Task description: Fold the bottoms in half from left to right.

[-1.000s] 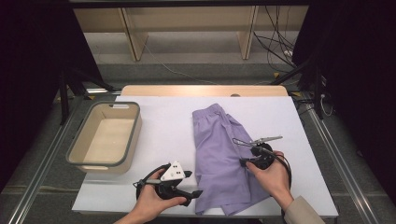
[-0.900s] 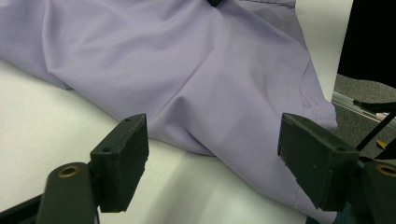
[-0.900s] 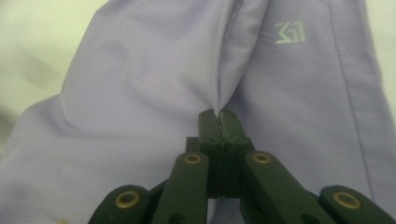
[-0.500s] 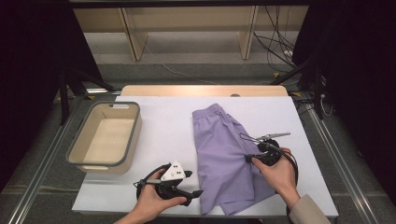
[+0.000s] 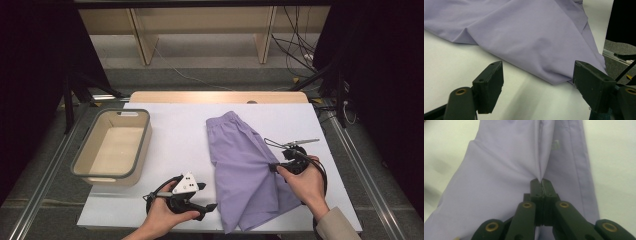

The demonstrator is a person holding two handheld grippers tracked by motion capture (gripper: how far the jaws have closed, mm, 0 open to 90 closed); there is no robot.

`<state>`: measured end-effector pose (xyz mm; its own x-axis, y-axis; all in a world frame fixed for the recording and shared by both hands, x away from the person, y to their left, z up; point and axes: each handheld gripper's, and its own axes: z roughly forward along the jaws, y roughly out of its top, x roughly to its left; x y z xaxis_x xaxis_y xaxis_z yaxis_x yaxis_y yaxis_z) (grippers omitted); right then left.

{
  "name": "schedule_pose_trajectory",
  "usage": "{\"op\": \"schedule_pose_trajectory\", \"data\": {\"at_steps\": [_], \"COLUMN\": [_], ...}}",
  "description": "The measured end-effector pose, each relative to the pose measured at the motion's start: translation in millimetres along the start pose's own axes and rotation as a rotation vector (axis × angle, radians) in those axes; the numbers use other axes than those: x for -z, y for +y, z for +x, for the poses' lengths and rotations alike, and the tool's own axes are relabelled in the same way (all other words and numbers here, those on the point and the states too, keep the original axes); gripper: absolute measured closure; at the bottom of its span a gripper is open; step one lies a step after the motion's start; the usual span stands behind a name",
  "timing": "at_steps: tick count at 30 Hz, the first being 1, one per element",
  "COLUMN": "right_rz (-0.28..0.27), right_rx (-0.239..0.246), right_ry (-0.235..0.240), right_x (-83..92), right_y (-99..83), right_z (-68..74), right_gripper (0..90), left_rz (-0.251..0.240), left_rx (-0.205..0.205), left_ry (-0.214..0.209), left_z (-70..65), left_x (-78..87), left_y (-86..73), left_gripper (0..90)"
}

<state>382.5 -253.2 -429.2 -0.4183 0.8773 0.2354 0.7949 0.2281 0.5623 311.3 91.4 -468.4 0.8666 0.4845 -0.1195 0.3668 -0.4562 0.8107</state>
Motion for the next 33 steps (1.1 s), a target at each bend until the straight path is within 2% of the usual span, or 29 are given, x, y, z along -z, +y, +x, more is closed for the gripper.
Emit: {"op": "schedule_pose_trajectory", "data": {"at_steps": [11,18,22,27,30,33], "right_rz": [-0.002,0.021,0.031,0.042,0.013,0.015], "right_rx": [-0.010,0.001,0.024,0.044,0.042,0.044], "right_ry": [-0.039,-0.083,-0.113,-0.134,-0.143,-0.151], "right_x": [2.1,-9.4,-20.3,-29.4,-22.6,-12.3], "right_y": [1.8,0.0,-2.0,-7.1,-9.3,-14.7], "right_z": [-16.9,-26.3,-30.0,-31.1,-31.1,-27.1], "right_gripper": [89.8,89.2,87.6,77.1,66.7,63.8], "left_rz": [0.003,0.005,0.008,0.006,0.004,0.004], "left_rx": [0.000,-0.002,-0.004,-0.004,-0.002,0.000], "left_ry": [-0.001,-0.002,-0.004,-0.003,-0.001,-0.001], "left_z": [-0.6,-0.9,-1.2,-1.0,-1.1,-1.0], "left_x": [-1.0,-1.9,-2.5,-1.8,-1.2,-0.7], "left_y": [-0.1,-0.2,-0.4,-0.4,-0.5,-0.3], "left_gripper": [24.6,24.7,24.7,24.7,24.7,24.7]}}
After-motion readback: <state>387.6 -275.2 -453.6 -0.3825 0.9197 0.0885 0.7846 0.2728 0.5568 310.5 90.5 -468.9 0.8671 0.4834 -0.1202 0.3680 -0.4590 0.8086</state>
